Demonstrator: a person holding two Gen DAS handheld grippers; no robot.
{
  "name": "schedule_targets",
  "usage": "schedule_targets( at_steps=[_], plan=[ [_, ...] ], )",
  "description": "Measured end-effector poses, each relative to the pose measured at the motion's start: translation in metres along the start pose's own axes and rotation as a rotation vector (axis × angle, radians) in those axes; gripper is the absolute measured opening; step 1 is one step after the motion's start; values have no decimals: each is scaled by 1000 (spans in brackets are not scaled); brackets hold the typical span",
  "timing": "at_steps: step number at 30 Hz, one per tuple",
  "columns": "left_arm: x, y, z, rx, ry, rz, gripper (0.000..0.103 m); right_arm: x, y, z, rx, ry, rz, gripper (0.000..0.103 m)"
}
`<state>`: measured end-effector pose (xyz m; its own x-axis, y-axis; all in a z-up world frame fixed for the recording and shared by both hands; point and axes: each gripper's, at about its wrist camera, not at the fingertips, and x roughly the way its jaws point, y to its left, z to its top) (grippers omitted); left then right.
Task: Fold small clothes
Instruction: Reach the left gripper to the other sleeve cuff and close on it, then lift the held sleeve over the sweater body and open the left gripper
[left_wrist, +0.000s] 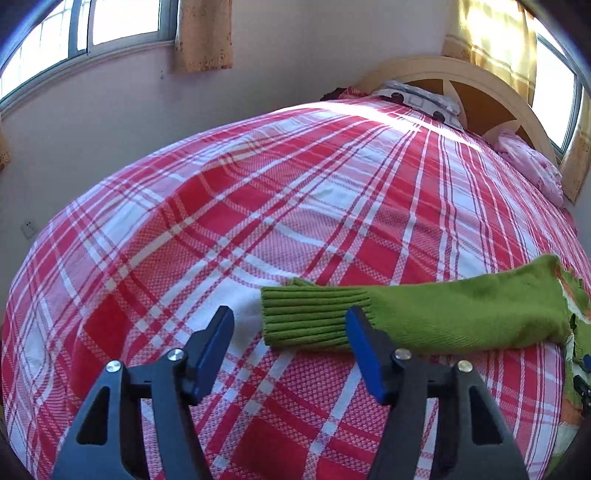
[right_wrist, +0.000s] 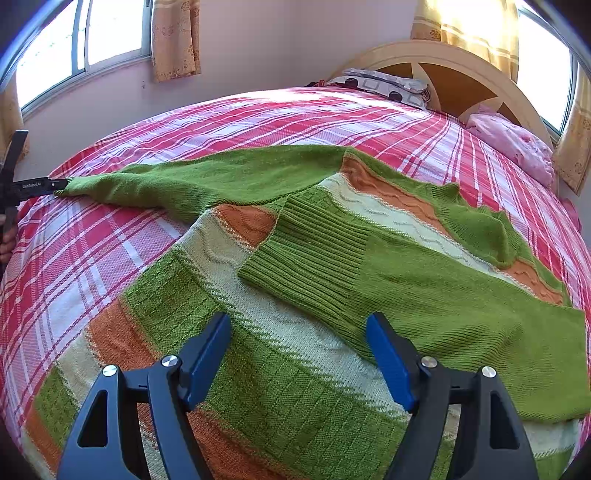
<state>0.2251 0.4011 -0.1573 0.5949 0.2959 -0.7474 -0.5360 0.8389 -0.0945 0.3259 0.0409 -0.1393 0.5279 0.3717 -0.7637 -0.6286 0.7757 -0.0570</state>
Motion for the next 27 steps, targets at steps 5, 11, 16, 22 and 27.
schedule_targets(
  at_steps=[5, 11, 16, 22, 27],
  plan=[
    [-4, -12, -5, 63, 13, -84, 16, 0, 0, 0, 0, 0, -1, 77],
    [-35, -28, -4, 119, 32, -131, 13, 0, 0, 0, 0, 0, -1, 77],
    [-86, -34, 13, 20, -4, -306, 13, 0, 0, -1, 0, -1, 0, 77],
    [-136, -73, 31, -15, -25, -482, 13, -7, -15, 4, 74, -5, 63, 77],
    [-163, -99, 45, -57, -33, -564, 13, -43, -37, 5, 164, -64, 82, 77]
  ],
)
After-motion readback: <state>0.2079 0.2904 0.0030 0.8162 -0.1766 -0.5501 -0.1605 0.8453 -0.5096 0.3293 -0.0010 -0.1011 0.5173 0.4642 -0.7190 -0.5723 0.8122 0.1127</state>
